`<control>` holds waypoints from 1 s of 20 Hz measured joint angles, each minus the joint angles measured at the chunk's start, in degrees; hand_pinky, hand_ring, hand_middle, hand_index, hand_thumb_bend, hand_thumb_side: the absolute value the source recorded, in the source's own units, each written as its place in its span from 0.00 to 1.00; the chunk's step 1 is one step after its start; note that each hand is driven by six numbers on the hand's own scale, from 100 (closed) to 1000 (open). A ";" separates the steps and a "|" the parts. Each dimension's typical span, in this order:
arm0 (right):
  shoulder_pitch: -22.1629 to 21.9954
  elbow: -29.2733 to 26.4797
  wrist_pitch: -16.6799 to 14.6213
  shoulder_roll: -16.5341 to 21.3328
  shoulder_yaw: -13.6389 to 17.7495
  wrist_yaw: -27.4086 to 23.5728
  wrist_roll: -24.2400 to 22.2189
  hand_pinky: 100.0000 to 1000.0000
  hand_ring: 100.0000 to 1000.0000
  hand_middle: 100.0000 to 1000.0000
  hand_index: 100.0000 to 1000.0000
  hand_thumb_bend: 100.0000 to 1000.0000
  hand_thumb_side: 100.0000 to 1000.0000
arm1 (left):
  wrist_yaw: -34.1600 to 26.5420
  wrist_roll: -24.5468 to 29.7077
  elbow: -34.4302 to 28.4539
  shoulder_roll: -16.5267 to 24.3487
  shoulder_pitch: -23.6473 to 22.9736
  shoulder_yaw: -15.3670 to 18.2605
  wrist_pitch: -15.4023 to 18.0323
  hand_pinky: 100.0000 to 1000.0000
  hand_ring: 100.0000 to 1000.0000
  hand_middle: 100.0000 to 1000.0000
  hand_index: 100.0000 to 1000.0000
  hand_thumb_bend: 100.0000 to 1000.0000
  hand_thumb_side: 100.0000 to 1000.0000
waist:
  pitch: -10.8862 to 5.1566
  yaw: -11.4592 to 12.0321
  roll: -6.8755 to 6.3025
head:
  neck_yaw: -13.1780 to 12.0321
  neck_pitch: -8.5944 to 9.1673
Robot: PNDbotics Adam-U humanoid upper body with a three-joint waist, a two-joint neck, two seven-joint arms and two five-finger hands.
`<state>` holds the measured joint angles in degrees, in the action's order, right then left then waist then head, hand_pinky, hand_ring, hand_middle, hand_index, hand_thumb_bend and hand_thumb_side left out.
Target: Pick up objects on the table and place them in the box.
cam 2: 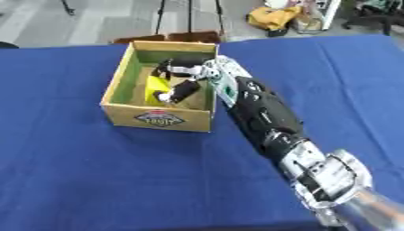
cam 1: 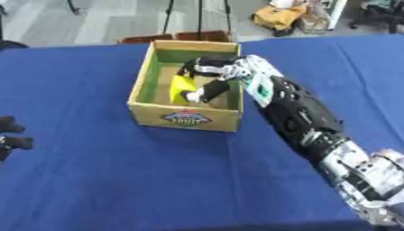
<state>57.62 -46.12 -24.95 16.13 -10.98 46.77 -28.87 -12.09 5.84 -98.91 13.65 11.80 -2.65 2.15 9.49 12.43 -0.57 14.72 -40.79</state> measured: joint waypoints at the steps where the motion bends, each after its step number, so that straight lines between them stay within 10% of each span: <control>1: 0.01 -0.08 0.07 0.01 0.00 0.00 -0.06 0.82 0.79 0.86 0.92 0.15 0.62 | 0.00 0.00 0.00 0.00 0.00 0.00 0.00 0.69 0.44 0.54 0.70 0.72 0.91 | 0.00 0.00 -0.03 | 0.00 0.00; 20: 0.83 1.11 2.35 2.00 2.42 5.94 8.29 0.80 0.75 0.81 0.91 0.10 0.55 | 0.00 0.29 0.00 0.00 0.31 -0.34 -0.03 0.69 0.44 0.54 0.70 0.72 0.91 | 0.73 1.08 -0.38 | 0.94 1.08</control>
<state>58.45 -45.01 -22.60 18.13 -8.56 52.71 -20.59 -12.10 6.13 -98.91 13.65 12.11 -2.99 2.12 10.22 13.50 -0.95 15.66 -39.71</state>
